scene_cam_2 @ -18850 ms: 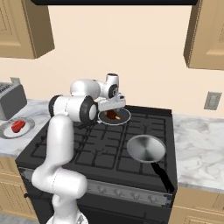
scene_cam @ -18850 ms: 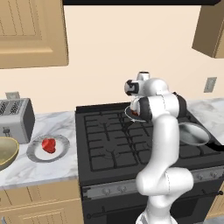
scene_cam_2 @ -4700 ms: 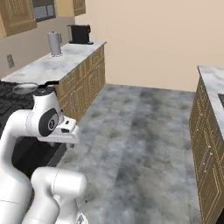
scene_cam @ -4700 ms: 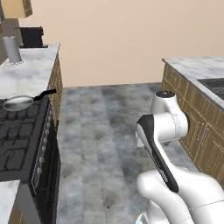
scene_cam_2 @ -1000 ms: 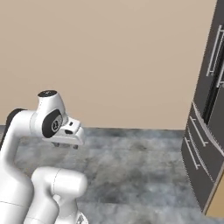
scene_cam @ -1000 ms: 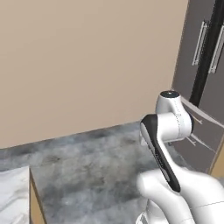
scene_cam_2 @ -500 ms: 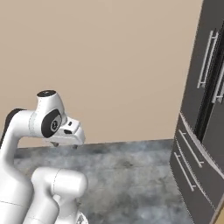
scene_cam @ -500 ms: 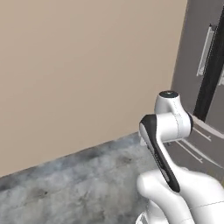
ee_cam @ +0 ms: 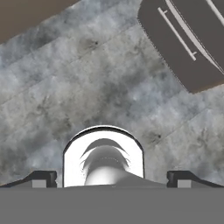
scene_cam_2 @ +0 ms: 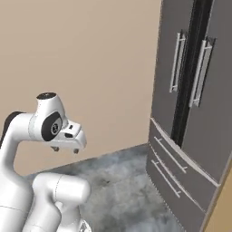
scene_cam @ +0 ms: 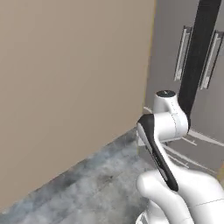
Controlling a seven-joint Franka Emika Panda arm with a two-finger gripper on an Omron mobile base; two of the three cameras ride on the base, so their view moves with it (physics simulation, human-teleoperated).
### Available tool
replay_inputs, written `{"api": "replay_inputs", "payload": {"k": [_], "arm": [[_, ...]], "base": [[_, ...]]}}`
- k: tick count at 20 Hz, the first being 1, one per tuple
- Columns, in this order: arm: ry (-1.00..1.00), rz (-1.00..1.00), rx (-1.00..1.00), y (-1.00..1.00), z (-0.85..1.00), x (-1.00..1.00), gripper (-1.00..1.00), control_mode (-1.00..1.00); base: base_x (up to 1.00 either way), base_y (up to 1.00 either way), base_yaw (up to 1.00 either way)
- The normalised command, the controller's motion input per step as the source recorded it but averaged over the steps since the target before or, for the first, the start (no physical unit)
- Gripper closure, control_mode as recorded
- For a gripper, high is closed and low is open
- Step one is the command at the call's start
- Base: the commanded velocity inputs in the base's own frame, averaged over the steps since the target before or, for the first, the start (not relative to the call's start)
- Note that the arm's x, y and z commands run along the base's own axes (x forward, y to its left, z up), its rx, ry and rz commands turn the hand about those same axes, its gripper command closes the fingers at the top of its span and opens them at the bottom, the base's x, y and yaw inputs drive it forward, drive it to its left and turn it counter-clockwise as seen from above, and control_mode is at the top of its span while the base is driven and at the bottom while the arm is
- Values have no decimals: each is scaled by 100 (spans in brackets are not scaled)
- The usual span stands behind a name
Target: Place one of the steaks on the plate and the other in the bowl. Then place the bowl in the fridge.
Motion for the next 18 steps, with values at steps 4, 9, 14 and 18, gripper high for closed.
{"api": "replay_inputs", "payload": {"k": [4,9,14,18], "arm": [[0,0,0,0,0,0,-100,100],[0,0,0,0,0,0,-100,100],[0,0,0,0,0,0,-100,100],[0,0,0,0,0,0,-100,100]], "base": [[22,-7,-78],[29,-8,-71],[28,41,-43],[33,50,-70]]}}
